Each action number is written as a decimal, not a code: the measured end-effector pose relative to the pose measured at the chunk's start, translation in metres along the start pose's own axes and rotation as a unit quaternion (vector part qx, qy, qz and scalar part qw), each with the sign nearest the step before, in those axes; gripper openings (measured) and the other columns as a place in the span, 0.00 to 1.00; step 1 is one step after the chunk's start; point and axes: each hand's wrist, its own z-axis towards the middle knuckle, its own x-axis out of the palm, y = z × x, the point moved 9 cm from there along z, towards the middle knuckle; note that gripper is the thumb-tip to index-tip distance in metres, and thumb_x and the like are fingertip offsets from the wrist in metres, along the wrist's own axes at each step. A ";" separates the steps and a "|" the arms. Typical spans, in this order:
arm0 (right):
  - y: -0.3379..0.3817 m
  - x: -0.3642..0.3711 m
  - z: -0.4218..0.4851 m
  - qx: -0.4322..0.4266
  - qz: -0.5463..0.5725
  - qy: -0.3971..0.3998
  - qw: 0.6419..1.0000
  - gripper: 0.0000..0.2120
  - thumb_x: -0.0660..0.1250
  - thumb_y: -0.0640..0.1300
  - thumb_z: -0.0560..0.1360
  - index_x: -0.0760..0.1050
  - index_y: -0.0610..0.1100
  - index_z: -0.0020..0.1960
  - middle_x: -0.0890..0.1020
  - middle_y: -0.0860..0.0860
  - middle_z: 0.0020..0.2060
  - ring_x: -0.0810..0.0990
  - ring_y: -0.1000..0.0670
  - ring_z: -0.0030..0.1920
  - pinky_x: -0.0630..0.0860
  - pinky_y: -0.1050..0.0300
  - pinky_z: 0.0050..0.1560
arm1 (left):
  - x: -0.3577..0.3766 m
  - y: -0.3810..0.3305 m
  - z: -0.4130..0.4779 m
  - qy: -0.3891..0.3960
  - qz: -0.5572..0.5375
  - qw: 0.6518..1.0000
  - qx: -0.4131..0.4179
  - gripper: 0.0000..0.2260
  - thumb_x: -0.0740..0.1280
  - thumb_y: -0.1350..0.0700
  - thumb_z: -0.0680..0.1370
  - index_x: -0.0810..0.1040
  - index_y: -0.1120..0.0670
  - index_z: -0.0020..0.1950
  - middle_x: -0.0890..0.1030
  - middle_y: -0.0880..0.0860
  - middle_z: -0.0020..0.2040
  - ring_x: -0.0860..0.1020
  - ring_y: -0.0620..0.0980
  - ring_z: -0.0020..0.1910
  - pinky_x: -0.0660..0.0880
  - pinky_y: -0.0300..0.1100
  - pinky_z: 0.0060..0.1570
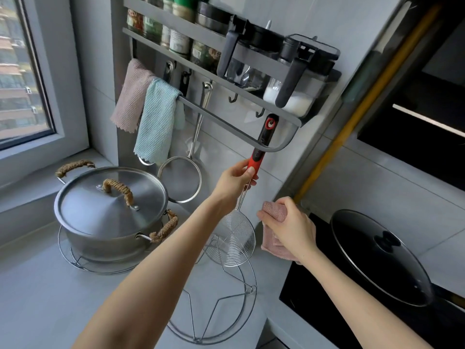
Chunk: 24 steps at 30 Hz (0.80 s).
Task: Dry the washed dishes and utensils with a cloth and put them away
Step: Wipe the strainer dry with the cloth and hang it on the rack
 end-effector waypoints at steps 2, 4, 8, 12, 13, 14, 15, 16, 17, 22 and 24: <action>-0.001 0.000 -0.001 0.000 0.001 -0.001 1.000 0.23 0.67 0.68 0.67 0.71 0.52 0.52 0.83 0.52 0.47 0.80 0.44 0.53 0.71 0.54 0.46 | 0.001 0.005 0.004 0.001 0.010 1.000 -0.011 0.14 0.59 0.62 0.81 0.72 0.59 0.67 0.76 0.53 0.40 0.73 0.49 0.38 0.67 0.45 0.48; -0.002 0.000 -0.003 0.000 0.002 0.001 1.000 0.23 0.67 0.68 0.68 0.71 0.52 0.52 0.83 0.52 0.47 0.80 0.44 0.53 0.71 0.54 0.46 | 0.003 0.007 0.006 0.007 0.020 1.000 -0.020 0.14 0.59 0.61 0.81 0.72 0.58 0.66 0.77 0.53 0.40 0.74 0.49 0.40 0.67 0.45 0.50; -0.002 -0.003 -0.005 -0.004 0.003 0.000 1.000 0.23 0.67 0.68 0.67 0.70 0.52 0.52 0.83 0.52 0.46 0.80 0.44 0.53 0.72 0.53 0.47 | 0.003 0.006 0.009 -0.002 0.029 0.999 -0.025 0.15 0.60 0.61 0.81 0.71 0.60 0.68 0.78 0.55 0.45 0.75 0.51 0.46 0.70 0.43 0.54; 0.003 -0.007 -0.011 -0.027 0.001 0.025 0.999 0.24 0.67 0.69 0.67 0.69 0.53 0.52 0.83 0.54 0.47 0.80 0.46 0.53 0.72 0.53 0.48 | -0.010 0.001 -0.005 -0.022 0.051 0.998 -0.030 0.16 0.62 0.59 0.80 0.71 0.52 0.69 0.77 0.55 0.52 0.74 0.50 0.52 0.67 0.43 0.56; 0.006 -0.007 -0.012 -0.036 -0.001 0.026 0.999 0.25 0.66 0.70 0.66 0.69 0.53 0.53 0.83 0.54 0.48 0.80 0.46 0.53 0.72 0.53 0.48 | -0.018 -0.001 -0.011 -0.031 0.057 0.997 -0.033 0.17 0.63 0.58 0.80 0.71 0.51 0.68 0.77 0.54 0.53 0.74 0.49 0.53 0.67 0.42 0.55; 0.009 -0.007 -0.015 -0.047 -0.002 0.028 0.999 0.26 0.66 0.70 0.66 0.69 0.53 0.54 0.83 0.54 0.49 0.80 0.45 0.54 0.71 0.53 0.48 | -0.027 -0.003 -0.020 -0.043 0.064 0.996 -0.034 0.16 0.63 0.57 0.80 0.72 0.50 0.68 0.77 0.54 0.54 0.75 0.49 0.54 0.67 0.43 0.55; 0.014 -0.007 -0.018 -0.060 -0.002 0.033 0.998 0.27 0.66 0.71 0.66 0.69 0.52 0.54 0.83 0.54 0.50 0.80 0.45 0.54 0.70 0.54 0.47 | -0.037 -0.005 -0.032 -0.057 0.068 0.996 -0.033 0.15 0.63 0.57 0.80 0.73 0.50 0.66 0.77 0.55 0.55 0.75 0.50 0.54 0.68 0.44 0.56; 0.022 -0.007 -0.023 -0.076 -0.001 0.037 0.996 0.28 0.66 0.71 0.66 0.68 0.52 0.55 0.82 0.54 0.50 0.80 0.45 0.54 0.68 0.55 0.46 | -0.047 -0.009 -0.046 -0.070 0.069 0.995 -0.030 0.14 0.64 0.58 0.79 0.74 0.49 0.64 0.78 0.55 0.55 0.75 0.50 0.54 0.68 0.45 0.57; 0.030 -0.006 -0.028 -0.092 0.002 0.042 0.995 0.28 0.66 0.70 0.66 0.69 0.52 0.55 0.82 0.54 0.51 0.80 0.46 0.54 0.66 0.56 0.45 | -0.059 -0.013 -0.062 -0.084 0.070 0.994 -0.028 0.12 0.64 0.58 0.79 0.75 0.49 0.62 0.78 0.56 0.54 0.75 0.51 0.53 0.68 0.45 0.58; 0.081 0.016 -0.061 -0.193 0.068 0.076 0.976 0.27 0.68 0.68 0.66 0.70 0.51 0.55 0.81 0.56 0.44 0.81 0.47 0.48 0.69 0.57 0.43 | -0.130 -0.033 -0.163 -0.203 0.089 0.975 -0.020 0.09 0.66 0.63 0.77 0.79 0.52 0.53 0.83 0.56 0.50 0.80 0.52 0.51 0.75 0.43 0.57; 0.108 0.034 -0.082 -0.242 0.093 0.108 0.960 0.26 0.68 0.69 0.66 0.70 0.52 0.54 0.80 0.57 0.43 0.81 0.47 0.47 0.71 0.57 0.42 | -0.162 -0.044 -0.216 -0.278 0.087 0.956 -0.012 0.09 0.66 0.65 0.76 0.79 0.54 0.52 0.82 0.56 0.47 0.80 0.51 0.48 0.76 0.44 0.55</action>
